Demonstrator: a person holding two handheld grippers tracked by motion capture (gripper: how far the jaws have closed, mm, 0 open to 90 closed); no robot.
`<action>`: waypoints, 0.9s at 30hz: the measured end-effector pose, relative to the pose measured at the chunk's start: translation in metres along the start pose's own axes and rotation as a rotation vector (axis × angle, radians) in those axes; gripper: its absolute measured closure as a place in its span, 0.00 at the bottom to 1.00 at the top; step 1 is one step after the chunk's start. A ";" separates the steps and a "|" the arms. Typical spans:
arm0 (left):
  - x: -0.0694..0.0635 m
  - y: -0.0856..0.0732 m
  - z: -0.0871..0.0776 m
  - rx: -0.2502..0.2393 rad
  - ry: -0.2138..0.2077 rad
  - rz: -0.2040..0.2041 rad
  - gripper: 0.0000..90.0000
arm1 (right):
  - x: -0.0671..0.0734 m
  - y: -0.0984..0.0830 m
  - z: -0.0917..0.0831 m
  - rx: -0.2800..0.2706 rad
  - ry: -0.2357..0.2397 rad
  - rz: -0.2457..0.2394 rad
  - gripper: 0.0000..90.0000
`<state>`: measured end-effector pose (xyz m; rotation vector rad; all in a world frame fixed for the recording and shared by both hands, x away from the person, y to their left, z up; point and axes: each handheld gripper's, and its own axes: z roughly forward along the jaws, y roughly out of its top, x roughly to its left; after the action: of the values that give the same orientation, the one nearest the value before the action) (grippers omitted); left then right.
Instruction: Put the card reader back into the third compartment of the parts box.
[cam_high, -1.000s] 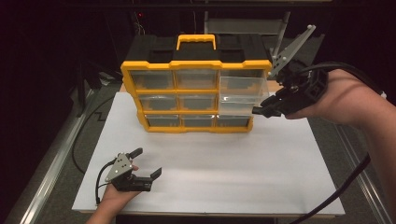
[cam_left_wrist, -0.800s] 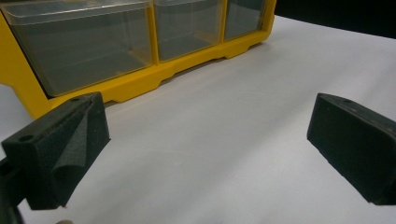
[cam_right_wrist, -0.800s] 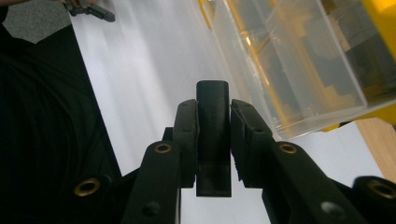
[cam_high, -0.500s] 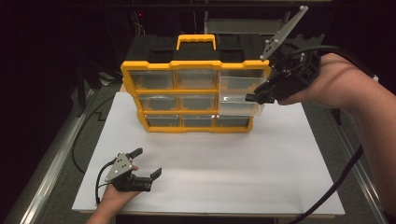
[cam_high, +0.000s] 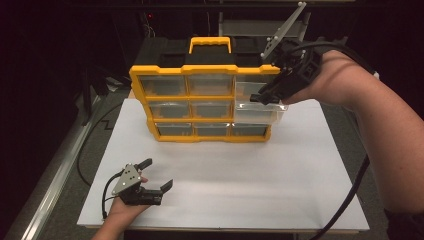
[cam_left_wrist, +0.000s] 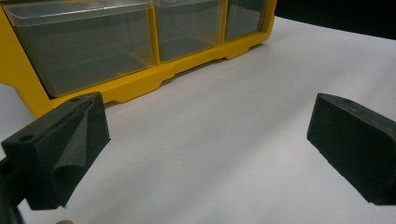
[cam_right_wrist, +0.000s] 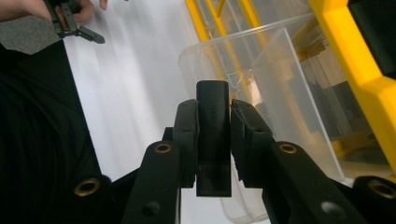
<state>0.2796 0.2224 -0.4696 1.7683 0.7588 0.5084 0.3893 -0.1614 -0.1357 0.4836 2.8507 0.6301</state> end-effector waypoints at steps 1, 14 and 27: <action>0.000 0.000 0.000 -0.002 0.000 -0.004 0.00 | -0.001 0.001 0.001 0.003 0.001 0.003 0.83; 0.000 0.000 -0.001 -0.004 -0.001 -0.005 0.00 | -0.017 0.011 0.011 0.015 -0.014 0.020 0.83; 0.001 0.000 -0.002 -0.004 -0.001 -0.007 0.00 | -0.028 0.010 0.016 0.022 -0.029 0.040 0.83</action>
<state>0.2792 0.2240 -0.4691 1.7616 0.7620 0.5043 0.4223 -0.1565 -0.1424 0.5495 2.8300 0.5943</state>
